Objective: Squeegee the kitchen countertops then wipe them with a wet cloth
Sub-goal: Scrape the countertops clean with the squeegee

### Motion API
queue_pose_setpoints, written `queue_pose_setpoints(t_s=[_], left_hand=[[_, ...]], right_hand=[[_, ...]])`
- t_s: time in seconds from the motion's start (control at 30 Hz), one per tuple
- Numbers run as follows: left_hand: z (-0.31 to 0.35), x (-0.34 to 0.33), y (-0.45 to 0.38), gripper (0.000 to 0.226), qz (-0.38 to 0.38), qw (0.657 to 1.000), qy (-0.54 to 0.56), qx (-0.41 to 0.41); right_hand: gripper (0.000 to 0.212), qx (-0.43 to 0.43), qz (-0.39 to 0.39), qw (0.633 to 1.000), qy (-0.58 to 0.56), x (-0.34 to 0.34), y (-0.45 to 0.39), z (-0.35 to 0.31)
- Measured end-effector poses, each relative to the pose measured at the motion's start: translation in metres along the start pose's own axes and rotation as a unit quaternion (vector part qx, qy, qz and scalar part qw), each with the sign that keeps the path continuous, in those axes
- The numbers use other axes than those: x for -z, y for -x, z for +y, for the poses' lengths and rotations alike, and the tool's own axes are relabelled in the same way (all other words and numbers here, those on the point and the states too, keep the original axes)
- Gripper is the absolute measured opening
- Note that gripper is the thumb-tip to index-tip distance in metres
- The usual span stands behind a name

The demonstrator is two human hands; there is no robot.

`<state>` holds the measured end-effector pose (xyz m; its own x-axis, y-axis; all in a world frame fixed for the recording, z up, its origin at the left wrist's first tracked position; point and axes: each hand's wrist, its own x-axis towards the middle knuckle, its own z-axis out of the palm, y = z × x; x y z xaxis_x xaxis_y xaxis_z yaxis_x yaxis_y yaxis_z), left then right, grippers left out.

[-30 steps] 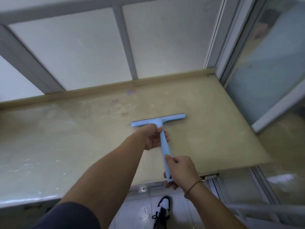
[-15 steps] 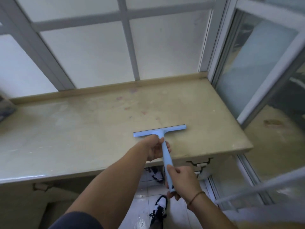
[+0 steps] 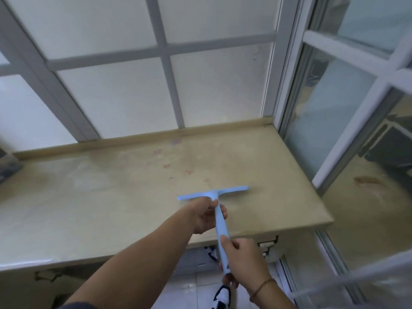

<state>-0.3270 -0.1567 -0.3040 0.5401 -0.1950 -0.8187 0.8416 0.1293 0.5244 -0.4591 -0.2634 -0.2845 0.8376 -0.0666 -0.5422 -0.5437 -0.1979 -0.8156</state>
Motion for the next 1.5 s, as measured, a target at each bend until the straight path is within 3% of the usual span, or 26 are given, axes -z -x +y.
queue_pose_setpoints(t_s=[0.1,0.23,0.57,0.8,1.17,1.5], left_hand=[[0.032,-0.029,-0.016,0.026,-0.01,0.999,-0.017,-0.028],[0.087,-0.066,-0.054,0.026,-0.024,0.998,-0.031,-0.047],[0.215,-0.124,-0.162,0.029,-0.046,0.996,-0.072,-0.037],[0.257,-0.135,-0.208,0.033,-0.04,0.993,-0.09,-0.06],[0.248,-0.135,-0.21,0.027,-0.014,0.996,-0.092,-0.017],[0.156,-0.127,-0.151,0.024,-0.008,0.996,-0.084,0.005]], right_hand=[[0.055,0.004,0.026,0.999,-0.027,0.023,-0.03,-0.017],[0.031,-0.019,0.045,0.988,-0.149,0.054,-0.077,-0.051],[0.028,0.006,0.122,0.985,-0.125,0.115,-0.222,-0.117],[0.026,0.001,0.127,0.986,-0.106,0.129,-0.282,-0.138],[0.032,-0.023,0.123,0.991,-0.056,0.133,-0.277,-0.122],[0.035,-0.029,0.105,0.993,-0.048,0.122,-0.181,-0.065]])
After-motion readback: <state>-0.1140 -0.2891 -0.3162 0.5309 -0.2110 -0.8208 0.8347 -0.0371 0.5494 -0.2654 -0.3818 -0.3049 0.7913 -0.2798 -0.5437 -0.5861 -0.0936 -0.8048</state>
